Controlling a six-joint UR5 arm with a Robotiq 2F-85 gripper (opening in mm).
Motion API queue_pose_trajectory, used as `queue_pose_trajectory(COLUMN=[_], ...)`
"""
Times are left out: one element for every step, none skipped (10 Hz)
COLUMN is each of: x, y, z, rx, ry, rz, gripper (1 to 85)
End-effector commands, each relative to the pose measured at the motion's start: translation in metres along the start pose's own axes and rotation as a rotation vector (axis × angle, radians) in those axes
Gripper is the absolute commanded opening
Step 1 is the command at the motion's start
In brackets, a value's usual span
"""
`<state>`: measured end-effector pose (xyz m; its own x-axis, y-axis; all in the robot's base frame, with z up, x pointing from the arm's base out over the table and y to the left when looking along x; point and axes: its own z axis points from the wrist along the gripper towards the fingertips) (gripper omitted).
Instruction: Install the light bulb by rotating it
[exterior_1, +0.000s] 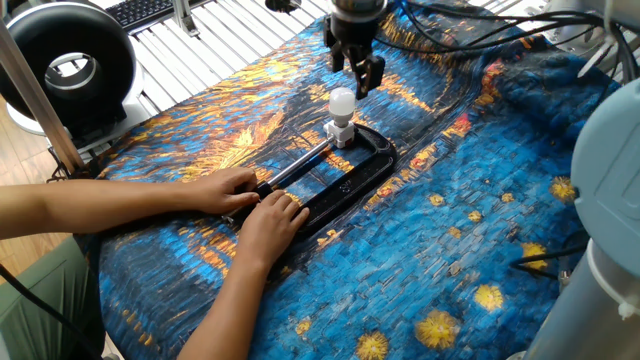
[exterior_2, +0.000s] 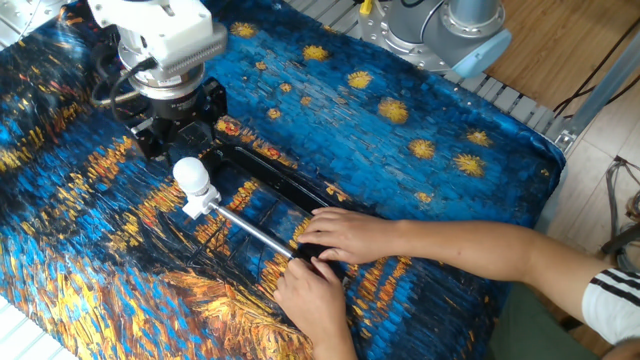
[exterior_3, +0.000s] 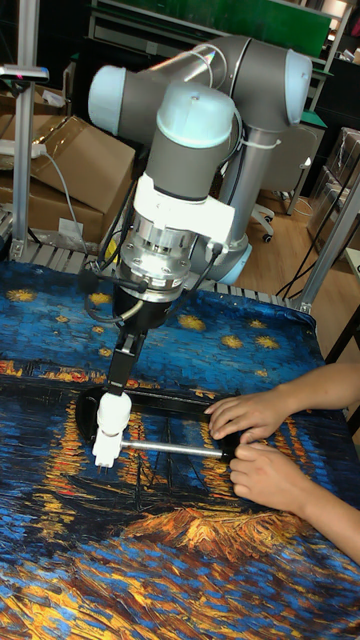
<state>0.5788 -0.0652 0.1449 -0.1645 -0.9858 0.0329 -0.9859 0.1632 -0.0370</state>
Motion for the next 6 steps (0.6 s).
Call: queue_pose_trajectory(x=[-0.007, -0.008, -0.01, -0.01, -0.009, -0.008], y=[-0.004, -0.01, -0.014, -0.018, -0.018, -0.019], z=[-0.005, -0.002, 0.001, 0.003, 0.004, 0.005], rx=[-0.038, -0.038, -0.038, -0.034, -0.033, -0.036], ry=[-0.04, -0.042, -0.045, -0.041, -0.035, -0.031], rz=[0.005, -0.003, -0.003, -0.007, -0.006, -0.007], gripper=[68.3, 68.3, 68.3, 68.3, 68.7, 68.7])
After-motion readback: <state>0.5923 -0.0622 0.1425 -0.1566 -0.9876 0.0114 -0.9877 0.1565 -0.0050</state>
